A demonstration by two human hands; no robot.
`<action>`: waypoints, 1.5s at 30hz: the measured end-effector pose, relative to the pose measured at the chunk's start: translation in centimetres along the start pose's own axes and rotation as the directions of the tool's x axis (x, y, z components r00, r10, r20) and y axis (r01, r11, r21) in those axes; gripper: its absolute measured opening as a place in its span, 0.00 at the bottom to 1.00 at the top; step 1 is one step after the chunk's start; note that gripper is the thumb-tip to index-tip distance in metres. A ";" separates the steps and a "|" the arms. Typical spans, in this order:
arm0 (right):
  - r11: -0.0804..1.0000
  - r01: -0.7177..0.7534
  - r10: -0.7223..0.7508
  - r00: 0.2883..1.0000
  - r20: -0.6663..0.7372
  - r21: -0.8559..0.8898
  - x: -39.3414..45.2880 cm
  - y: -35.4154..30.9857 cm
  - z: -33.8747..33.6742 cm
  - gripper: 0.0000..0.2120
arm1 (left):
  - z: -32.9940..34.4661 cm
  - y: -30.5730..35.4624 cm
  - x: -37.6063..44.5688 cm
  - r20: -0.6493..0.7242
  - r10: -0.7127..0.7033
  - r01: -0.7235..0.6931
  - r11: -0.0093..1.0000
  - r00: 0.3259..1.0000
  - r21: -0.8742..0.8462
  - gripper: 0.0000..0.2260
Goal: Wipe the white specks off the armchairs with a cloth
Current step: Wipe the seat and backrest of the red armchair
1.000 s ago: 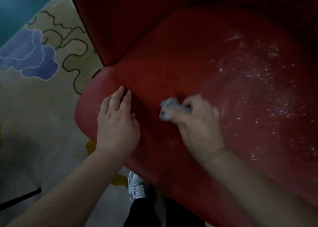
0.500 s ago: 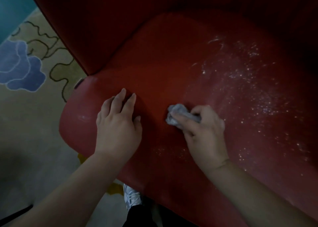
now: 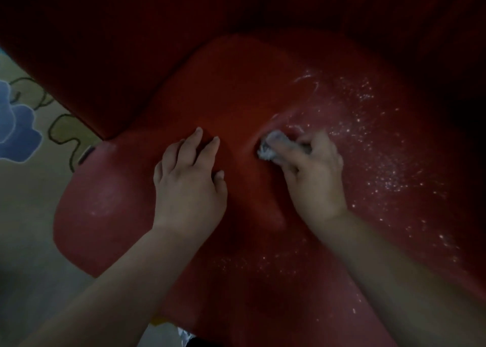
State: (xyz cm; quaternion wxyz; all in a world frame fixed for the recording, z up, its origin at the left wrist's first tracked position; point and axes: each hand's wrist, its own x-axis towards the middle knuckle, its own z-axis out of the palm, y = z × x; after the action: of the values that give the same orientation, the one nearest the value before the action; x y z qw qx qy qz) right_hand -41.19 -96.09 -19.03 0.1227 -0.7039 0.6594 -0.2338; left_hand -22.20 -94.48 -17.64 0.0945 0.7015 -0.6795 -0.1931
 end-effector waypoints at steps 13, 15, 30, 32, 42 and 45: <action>0.997 0.063 -0.063 0.998 -0.001 0.042 2.8 1.3 0.4 0.15 | 0.7 2.5 3.5 -0.018 0.042 -0.042 0.999 0.999 0.011 0.25; 0.998 0.055 -0.055 0.998 -0.026 -0.017 6.3 2.3 0.3 0.15 | 0.8 2.8 4.0 -0.013 0.046 -0.046 0.999 0.999 0.017 0.25; 0.989 -0.104 0.091 0.989 -0.115 -0.105 13.0 6.8 -0.4 0.14 | 1.6 6.0 8.9 -0.050 0.031 -0.030 0.999 0.998 0.029 0.25; 0.979 -0.188 0.174 0.971 -0.166 -0.077 11.9 7.8 -0.9 0.14 | 1.8 6.3 9.5 -0.041 0.038 -0.036 0.999 0.998 0.034 0.25; 0.988 -0.078 0.064 0.992 -0.108 -0.130 12.9 7.8 -1.2 0.14 | 2.6 8.4 10.6 -0.002 0.103 -0.102 0.992 0.995 0.076 0.27; 0.960 -0.253 0.227 0.955 -0.194 -0.124 11.2 9.9 -2.5 0.15 | 2.7 8.4 11.0 0.008 0.106 -0.106 0.990 0.994 0.093 0.27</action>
State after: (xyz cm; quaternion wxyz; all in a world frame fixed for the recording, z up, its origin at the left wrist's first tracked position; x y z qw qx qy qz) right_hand -50.85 -107.78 -19.74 0.0386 -0.6020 0.7638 -0.2296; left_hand -30.96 -105.50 -18.30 0.0709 0.6677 -0.7242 -0.1569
